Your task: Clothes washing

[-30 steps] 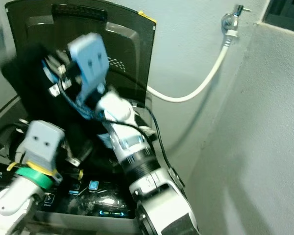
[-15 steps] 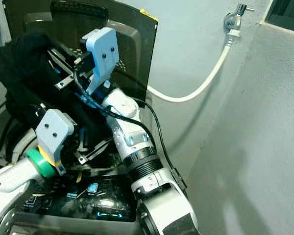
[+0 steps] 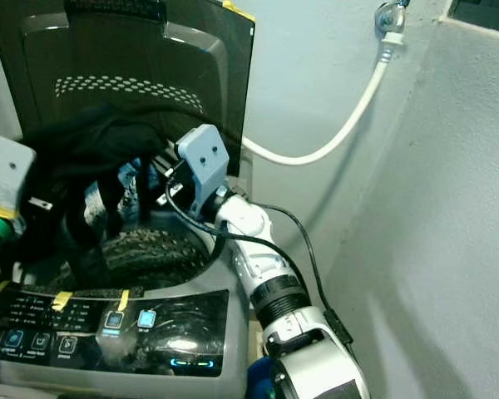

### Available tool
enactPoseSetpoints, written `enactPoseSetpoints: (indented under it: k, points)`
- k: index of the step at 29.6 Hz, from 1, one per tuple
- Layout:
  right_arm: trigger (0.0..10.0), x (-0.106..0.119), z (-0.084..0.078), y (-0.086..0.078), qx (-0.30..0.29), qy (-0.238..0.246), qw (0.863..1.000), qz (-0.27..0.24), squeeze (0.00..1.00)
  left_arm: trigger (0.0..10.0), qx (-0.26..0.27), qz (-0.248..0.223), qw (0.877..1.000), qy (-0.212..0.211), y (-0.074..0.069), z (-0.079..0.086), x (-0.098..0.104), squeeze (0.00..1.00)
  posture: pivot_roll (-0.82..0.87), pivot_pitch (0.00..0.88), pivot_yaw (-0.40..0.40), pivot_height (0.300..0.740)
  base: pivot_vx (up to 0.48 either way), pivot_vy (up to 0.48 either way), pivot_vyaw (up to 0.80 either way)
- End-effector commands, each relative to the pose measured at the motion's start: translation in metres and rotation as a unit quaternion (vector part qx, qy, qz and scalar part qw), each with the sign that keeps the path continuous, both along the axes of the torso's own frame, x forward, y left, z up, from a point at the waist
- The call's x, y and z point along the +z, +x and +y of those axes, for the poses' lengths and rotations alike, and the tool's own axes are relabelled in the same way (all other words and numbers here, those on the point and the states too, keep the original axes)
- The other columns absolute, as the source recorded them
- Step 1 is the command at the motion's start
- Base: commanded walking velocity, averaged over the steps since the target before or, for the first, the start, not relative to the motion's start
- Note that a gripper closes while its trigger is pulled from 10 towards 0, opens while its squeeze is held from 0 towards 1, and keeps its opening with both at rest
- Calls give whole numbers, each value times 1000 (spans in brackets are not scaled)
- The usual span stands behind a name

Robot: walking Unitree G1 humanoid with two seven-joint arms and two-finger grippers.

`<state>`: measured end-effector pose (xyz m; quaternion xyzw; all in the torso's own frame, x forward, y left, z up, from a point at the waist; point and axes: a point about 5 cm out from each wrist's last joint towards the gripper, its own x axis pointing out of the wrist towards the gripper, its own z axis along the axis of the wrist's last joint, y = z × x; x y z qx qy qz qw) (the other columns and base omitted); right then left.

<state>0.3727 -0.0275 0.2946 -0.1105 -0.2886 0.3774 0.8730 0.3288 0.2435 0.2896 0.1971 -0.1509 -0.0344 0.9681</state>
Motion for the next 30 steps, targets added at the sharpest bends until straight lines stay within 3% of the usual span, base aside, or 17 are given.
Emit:
enactPoseSetpoints:
  k: [1, 4, 5, 7, 9, 10, 12, 14, 18, 19, 20, 24, 27, 28, 30]
  points:
    - [10000, -2, 3, -2, 2, -5, 1000, -7, 0, 10000, -67, 6, 998, -18, -2, -20, 0, 0, 74, 35, 30, 740, 0, 0, 0]
    - [10000, -3, 4, -4, 10, -8, 1000, -7, 0, 10000, -86, 7, 996, -23, -3, -26, -1, 0, 74, 35, 30, 740, 0, 0, 0]
    - [10000, -3, 6, -6, 23, -11, 1000, -10, 1000, 10000, -101, 11, 994, -33, -3, -34, -3, 0, 75, 33, 32, 740, 0, 0, 0]
    - [10000, -3, 8, -8, 33, -13, 999, -11, 1000, 10000, -111, 13, 993, -39, -4, -39, -4, 0, 75, 33, 32, 740, 0, 0, 0]
    - [10000, -7, 11, -18, 96, -62, 993, -22, 1000, 10000, -136, 16, 989, -50, -4, -55, -10, 0, 76, 32, 35, 740, 0, 0, 0]
    - [10000, -7, 11, -18, 96, -62, 993, -22, 1000, 10000, -136, 16, 989, -50, -4, -55, -10, 0, 76, 32, 35, 740, 0, 0, 0]
    - [10000, -13, 12, -27, 157, -108, 981, -20, 1000, 10000, -140, 14, 989, -54, -4, -62, -14, 0, 76, 32, 35, 740, 0, 0, 0]
    - [10000, -13, 12, -27, 157, -108, 981, -20, 1000, 10000, -140, 14, 989, -54, -4, -62, -14, 0, 76, 32, 35, 740, 0, 0, 0]
    - [10000, -17, 9, -35, 201, -144, 969, -14, 1000, 10000, -107, 10, 993, -53, -2, -58, -17, 0, 73, 36, 39, 740, 0, 0, 0]
    - [10000, -21, 6, -39, 222, -175, 959, -11, 925, 10000, -77, 4, 995, -59, 0, -53, -17, 0, 72, 39, 39, 740, 0, 0, 0]
    - [10000, -25, 2, -41, 234, -201, 951, -7, 0, 10000, -45, -5, 997, -64, 2, -47, -15, 0, 73, 39, 38, 740, 0, 0, 0]
    - [10000, -36, -12, -34, 203, -267, 942, 0, 0, 10000, 20, -31, 996, -78, 3, -29, -8, 0, 74, 40, 38, 740, 0, 0, 0]
    - [10000, -38, -22, -26, 165, -284, 945, 2, 0, 10000, 44, -41, 994, -88, 2, -21, -5, 0, 74, 40, 38, 740, 0, 0, 0]
    - [10000, -39, -30, -19, 131, -289, 948, 5, 0, 10000, 63, -48, 992, -97, 1, -15, -3, 0, 75, 45, 37, 740, 0, 0, 0]
    - [10000, -29, -47, -5, 55, -246, 968, 7, 0, 10000, 81, -54, 988, -119, -1, -5, -2, 0, 75, 45, 37, 740, 0, 0, 0]
